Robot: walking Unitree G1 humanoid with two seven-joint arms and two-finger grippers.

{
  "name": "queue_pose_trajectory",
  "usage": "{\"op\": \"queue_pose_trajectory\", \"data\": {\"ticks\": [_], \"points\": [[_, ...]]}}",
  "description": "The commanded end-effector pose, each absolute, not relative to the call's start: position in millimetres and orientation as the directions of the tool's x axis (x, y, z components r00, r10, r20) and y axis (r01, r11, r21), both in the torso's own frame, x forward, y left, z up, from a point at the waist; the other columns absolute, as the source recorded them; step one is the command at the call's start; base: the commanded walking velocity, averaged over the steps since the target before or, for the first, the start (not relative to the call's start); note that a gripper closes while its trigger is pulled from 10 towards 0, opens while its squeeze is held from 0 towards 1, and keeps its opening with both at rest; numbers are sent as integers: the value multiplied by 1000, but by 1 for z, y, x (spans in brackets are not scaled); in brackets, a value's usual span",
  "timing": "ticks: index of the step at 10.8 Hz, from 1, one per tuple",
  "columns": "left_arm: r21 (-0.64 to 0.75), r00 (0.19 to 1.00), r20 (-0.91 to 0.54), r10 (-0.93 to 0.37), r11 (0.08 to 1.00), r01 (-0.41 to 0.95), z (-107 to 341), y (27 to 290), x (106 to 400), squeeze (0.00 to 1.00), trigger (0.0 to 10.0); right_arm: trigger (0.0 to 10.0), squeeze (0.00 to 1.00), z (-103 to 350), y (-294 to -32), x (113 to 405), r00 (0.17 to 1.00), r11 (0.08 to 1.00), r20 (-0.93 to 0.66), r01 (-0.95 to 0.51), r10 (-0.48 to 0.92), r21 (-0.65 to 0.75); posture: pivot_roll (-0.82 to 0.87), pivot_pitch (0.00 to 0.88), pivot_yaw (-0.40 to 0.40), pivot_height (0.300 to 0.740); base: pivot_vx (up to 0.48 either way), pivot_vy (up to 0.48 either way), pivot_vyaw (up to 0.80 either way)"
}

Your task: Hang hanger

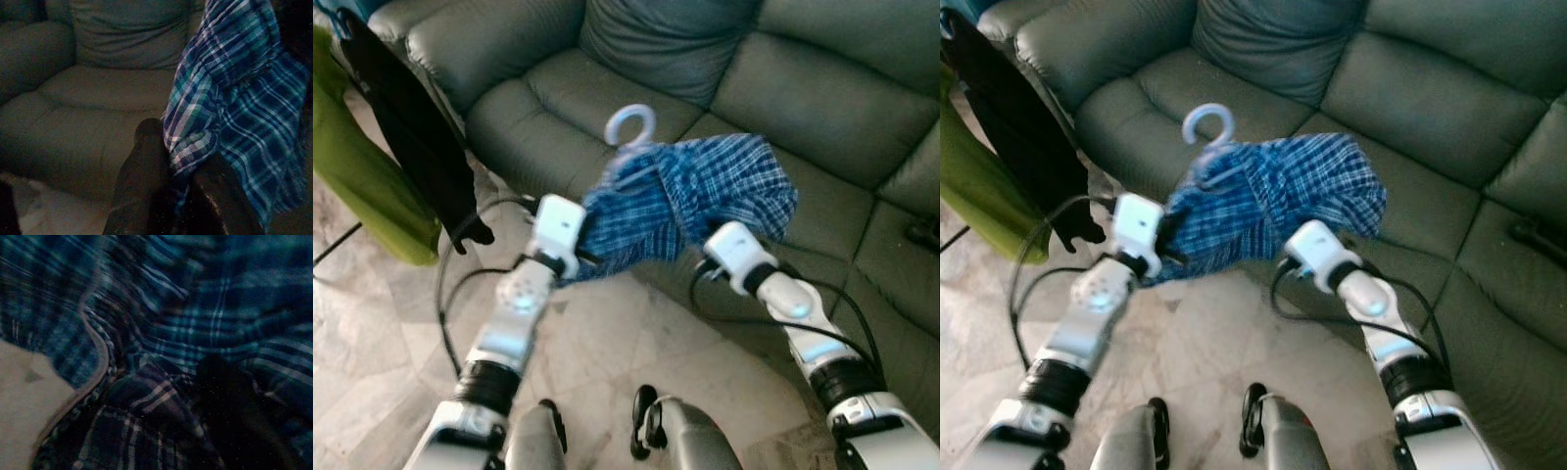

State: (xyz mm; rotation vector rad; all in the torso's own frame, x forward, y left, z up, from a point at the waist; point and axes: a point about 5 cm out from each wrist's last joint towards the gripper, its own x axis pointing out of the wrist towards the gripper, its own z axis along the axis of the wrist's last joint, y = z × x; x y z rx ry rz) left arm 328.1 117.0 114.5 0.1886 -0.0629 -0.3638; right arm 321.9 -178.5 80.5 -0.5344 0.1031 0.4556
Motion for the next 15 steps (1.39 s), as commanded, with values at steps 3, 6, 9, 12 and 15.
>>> {"op": "queue_pose_trajectory", "data": {"ticks": [3, 6, 9, 12, 15], "points": [[168, 963, 128, -239, 962, 217, 132, 137, 338, 0, 0, 10000, 1000, 21, -170, 268, 588, 624, -550, -768, 593, -147, -35, 209, -50, 740, 0, 0, 0], [130, 965, 143, -221, 970, 203, 133, 138, 341, 0, 0, 10000, 1000, 28, -185, 282, 699, 631, -540, -693, 470, -348, -34, 209, -53, 740, 0, 0, 0], [-39, 966, 227, -127, 989, 140, 142, 140, 340, 0, 0, 10000, 1000, 101, -181, 324, 951, 921, 29, -306, 309, 240, -37, 213, -49, 740, 0, 0, 0], [-90, 965, 247, -85, 990, 110, 146, 145, 342, 0, 0, 10000, 1000, 90, -197, 327, 993, 805, -73, -28, 88, 592, -37, 216, -50, 740, 0, 0, 0], [-108, 964, 255, -81, 988, 112, 149, 144, 344, 0, 0, 10000, 1000, 72, -185, 314, 991, 617, -109, 34, 83, 786, -37, 217, -48, 740, 0, 0, 0]]}}
